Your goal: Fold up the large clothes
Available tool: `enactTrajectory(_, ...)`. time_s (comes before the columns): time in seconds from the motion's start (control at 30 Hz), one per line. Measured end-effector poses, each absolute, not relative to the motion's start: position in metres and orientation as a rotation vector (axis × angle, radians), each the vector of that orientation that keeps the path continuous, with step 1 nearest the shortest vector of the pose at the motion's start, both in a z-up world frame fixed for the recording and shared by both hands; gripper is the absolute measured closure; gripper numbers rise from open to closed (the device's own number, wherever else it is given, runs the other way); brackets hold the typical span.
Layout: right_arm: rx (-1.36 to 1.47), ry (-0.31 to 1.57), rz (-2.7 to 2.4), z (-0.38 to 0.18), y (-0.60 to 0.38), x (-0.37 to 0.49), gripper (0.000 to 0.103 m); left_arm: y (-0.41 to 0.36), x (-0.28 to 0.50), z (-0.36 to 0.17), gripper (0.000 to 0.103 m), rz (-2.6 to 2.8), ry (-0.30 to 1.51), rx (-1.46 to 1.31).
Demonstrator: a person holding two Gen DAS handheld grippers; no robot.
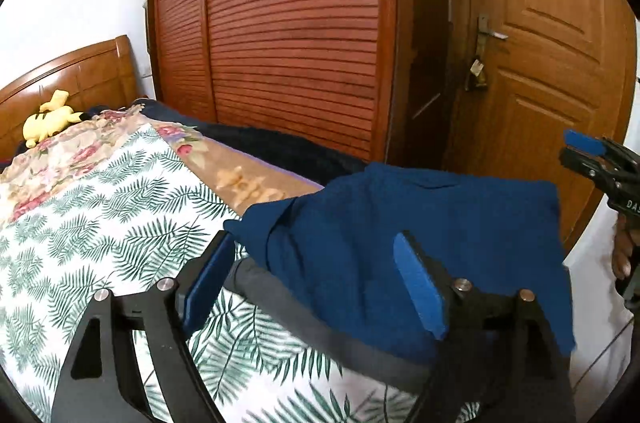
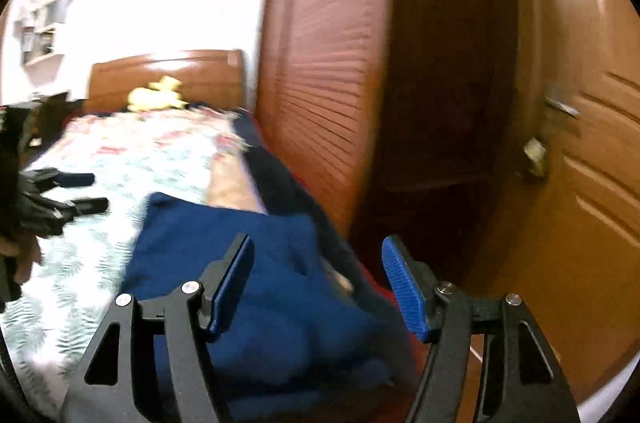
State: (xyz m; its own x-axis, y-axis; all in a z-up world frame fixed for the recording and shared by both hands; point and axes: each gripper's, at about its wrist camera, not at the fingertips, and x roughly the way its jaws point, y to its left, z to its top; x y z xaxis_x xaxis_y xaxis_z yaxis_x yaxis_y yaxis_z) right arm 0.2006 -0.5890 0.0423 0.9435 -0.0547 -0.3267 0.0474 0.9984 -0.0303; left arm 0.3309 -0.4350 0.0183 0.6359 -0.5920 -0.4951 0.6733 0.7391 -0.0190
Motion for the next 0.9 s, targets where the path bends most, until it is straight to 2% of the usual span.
enactTrajectory(0.07, -0.032, 0.373, -0.006, 0.041, -0.58, 0.206, 0.041, -0.421, 0.32, 0.024, 0.014, -0.739, 0.501, 0.141)
enactTrajectory(0.17, -0.014, 0.466, 0.014, 0.027, -0.583, 0.227, 0.041, -0.403, 0.301, 0.031, 0.006, -0.738, 0.489, 0.135)
enactTrajectory(0.37, 0.054, 0.679, -0.064, -0.027, -0.608, 0.286, 0.041, -0.363, 0.264, 0.044, 0.006, -0.717, 0.472, 0.14)
enactTrajectory(0.6, 0.104, 0.612, -0.139, -0.005, -0.603, 0.262, 0.041, -0.317, 0.228, 0.057, 0.006, -0.666, 0.448, 0.156)
enactTrajectory(0.8, 0.076, 0.509, -0.098, 0.024, -0.538, 0.23, 0.041, -0.272, 0.197, 0.065, 0.006, -0.594, 0.407, 0.178)
enactTrajectory(0.9, 0.073, 0.48, -0.032, 0.039, -0.5, 0.207, 0.036, -0.247, 0.18, 0.067, 0.006, -0.561, 0.403, 0.172)
